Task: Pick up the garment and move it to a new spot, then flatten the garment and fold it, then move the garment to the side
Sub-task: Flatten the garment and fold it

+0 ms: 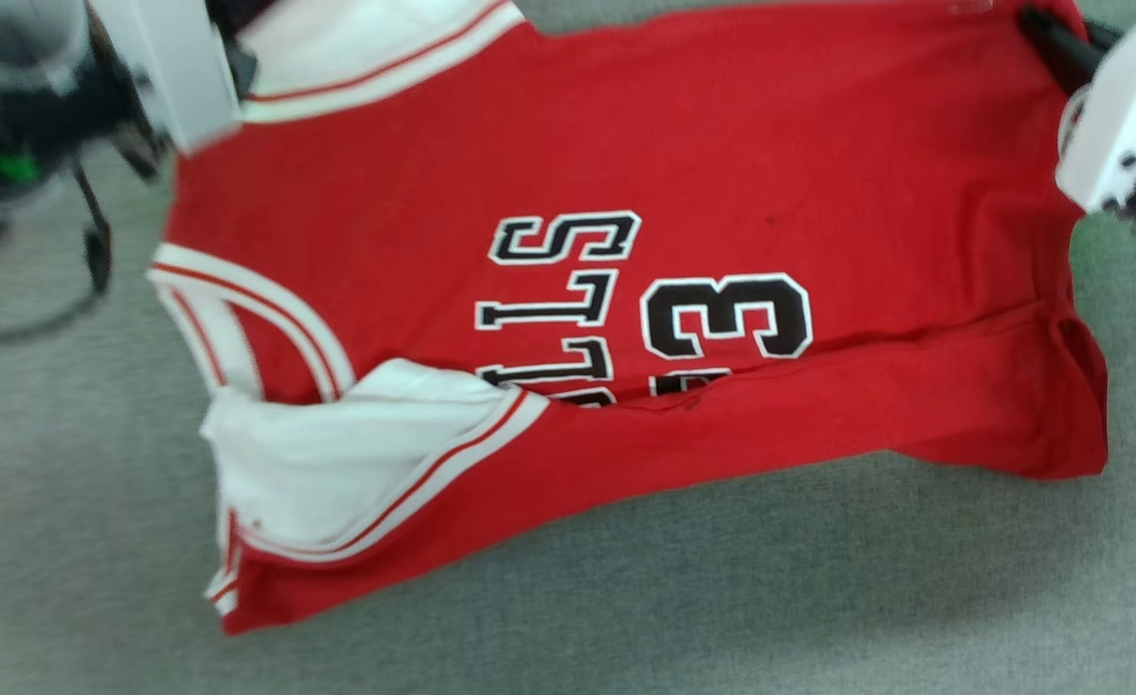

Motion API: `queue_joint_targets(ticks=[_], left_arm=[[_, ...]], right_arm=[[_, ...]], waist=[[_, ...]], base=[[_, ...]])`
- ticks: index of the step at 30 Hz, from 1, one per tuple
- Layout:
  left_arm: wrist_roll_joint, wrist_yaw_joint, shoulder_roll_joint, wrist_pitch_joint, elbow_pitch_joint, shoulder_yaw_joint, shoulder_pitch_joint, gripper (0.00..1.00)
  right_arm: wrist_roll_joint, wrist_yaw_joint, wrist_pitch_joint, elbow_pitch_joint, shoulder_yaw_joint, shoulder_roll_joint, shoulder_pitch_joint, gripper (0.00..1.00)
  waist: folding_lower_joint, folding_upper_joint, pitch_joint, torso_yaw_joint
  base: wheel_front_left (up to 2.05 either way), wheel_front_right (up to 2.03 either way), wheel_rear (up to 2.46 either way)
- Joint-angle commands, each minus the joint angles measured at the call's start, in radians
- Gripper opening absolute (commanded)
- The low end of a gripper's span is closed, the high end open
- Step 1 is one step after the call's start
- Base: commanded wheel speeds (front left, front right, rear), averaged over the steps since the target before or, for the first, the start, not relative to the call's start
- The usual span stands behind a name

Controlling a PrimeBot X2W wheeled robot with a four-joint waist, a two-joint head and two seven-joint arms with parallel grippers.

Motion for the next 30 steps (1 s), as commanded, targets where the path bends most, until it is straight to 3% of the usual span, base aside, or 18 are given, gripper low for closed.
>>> queue_joint_targets(ticks=[1, 11, 18, 24, 30], left_arm=[[-0.01, 0.0, 0.019, -0.027, -0.051, -0.003, 0.037, 0.0], [-0.016, 0.0, 0.161, -0.229, -0.364, -0.045, 0.255, 0.0], [-0.009, 0.0, 0.244, -0.427, -0.466, -0.087, 0.453, 0.0], [-0.022, 0.0, 0.262, -0.558, -0.48, -0.107, 0.608, 0.0], [-0.035, 0.0, 0.231, -0.59, -0.471, -0.107, 0.706, 0.0]], right_arm=[[0.013, 0.0, -0.005, -0.026, 0.002, -0.021, 0.045, 0.0], [0.062, 0.0, 0.046, -0.199, -0.047, -0.117, 0.283, 0.0], [0.075, 0.0, 0.093, -0.322, -0.131, -0.126, 0.471, 0.0], [0.074, 0.0, 0.117, -0.4, -0.203, -0.095, 0.585, 0.0], [0.058, 0.0, 0.128, -0.45, -0.278, -0.051, 0.674, 0.0]], waist=[[0.0, 0.0, -0.1, 0.074], [0.0, 0.0, -0.197, 0.137], [0.0, 0.0, -0.213, 0.159], [0.0, 0.0, -0.204, 0.174], [0.0, 0.0, -0.187, 0.198]], base=[[0.0, 0.0, 0.0], [0.0, 0.0, 0.0], [0.0, 0.0, 0.0], [0.0, 0.0, 0.0], [0.0, 0.0, 0.0]])
